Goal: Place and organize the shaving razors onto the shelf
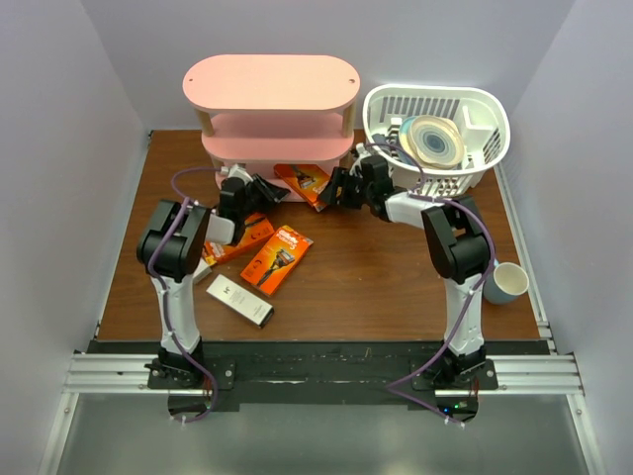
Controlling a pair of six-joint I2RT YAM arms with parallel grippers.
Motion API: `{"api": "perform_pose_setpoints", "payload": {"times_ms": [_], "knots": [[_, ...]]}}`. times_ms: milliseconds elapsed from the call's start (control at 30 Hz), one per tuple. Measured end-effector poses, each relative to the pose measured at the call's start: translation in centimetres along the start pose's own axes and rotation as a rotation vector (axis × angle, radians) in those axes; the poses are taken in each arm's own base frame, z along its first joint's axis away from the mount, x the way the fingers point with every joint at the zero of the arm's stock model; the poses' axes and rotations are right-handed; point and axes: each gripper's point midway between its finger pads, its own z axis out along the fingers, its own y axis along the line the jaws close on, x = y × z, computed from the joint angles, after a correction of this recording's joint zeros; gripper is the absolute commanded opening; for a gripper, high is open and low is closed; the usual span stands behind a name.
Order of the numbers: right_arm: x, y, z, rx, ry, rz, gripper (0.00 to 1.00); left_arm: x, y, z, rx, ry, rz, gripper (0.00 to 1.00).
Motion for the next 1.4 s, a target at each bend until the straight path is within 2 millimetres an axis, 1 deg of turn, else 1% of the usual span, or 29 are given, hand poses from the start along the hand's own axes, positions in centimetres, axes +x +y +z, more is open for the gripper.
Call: {"api": "perform_pose_setpoints", "payload": {"times_ms": [67,200,267,333,367,433,467,500,667,733,800,867,933,1067,1167,1333,1400], "knots": [[0.5,0.3,0.2,0.01,0.003,0.004,0.69,-0.4,0.0,0.5,-0.002,-0.016,-0.019,0.27],[0.4,0.2,0.3,0.02,-0.003,-0.001,0.68,-0.5,0.8,1.1,-0.024,-0.033,-0.061,0.26],[0.4,0.1,0.3,0.033,-0.01,-0.003,0.67,-0.7,0.8,1.4,-0.018,-0.042,-0.073,0.26],[0.5,0.1,0.4,0.04,-0.013,-0.002,0.63,-0.8,0.8,1.6,-0.015,-0.048,-0.086,0.26],[0.5,0.1,0.4,0.043,-0.014,-0.002,0.58,-0.8,0.8,1.7,-0.013,-0.051,-0.089,0.26],[0.7,0.4,0.5,0.046,-0.015,-0.007,0.53,-0.9,0.8,1.9,-0.004,-0.056,-0.095,0.26],[0.8,0.5,0.6,0.046,-0.013,-0.01,0.49,-1.0,0.8,2.1,-0.001,-0.059,-0.097,0.26],[1.0,0.7,0.7,0.043,-0.011,-0.014,0.46,-1.0,0.8,2.2,0.004,-0.062,-0.1,0.26],[2.3,2.4,1.0,0.017,0.013,-0.041,0.38,-1.2,0.8,2.4,0.014,-0.075,-0.105,0.26],[3.0,3.2,1.2,0.003,0.027,-0.056,0.3,-1.2,0.8,2.4,0.015,-0.077,-0.104,0.26],[3.8,3.9,1.3,-0.012,0.04,-0.077,0.27,-1.2,0.8,2.4,0.015,-0.077,-0.105,0.26],[5.0,4.6,1.3,-0.028,0.065,-0.093,0.27,-1.2,0.8,2.4,0.015,-0.077,-0.105,0.27],[6.2,4.9,1.3,-0.041,0.091,-0.103,0.3,-1.2,0.8,2.4,0.015,-0.078,-0.104,0.27],[7.8,5.1,1.2,-0.043,0.123,-0.116,0.34,-1.2,0.8,2.4,0.015,-0.081,-0.102,0.28],[8.0,4.9,1.0,-0.038,0.127,-0.119,0.37,-1.1,0.6,2.5,0.016,-0.082,-0.1,0.28],[7.3,5.1,0.3,-0.04,0.112,-0.141,0.38,-0.7,0.1,3.0,0.023,-0.075,-0.083,0.27],[6.9,5.4,-0.1,-0.042,0.108,-0.157,0.38,-0.4,-0.2,3.4,0.028,-0.067,-0.074,0.24]]}}
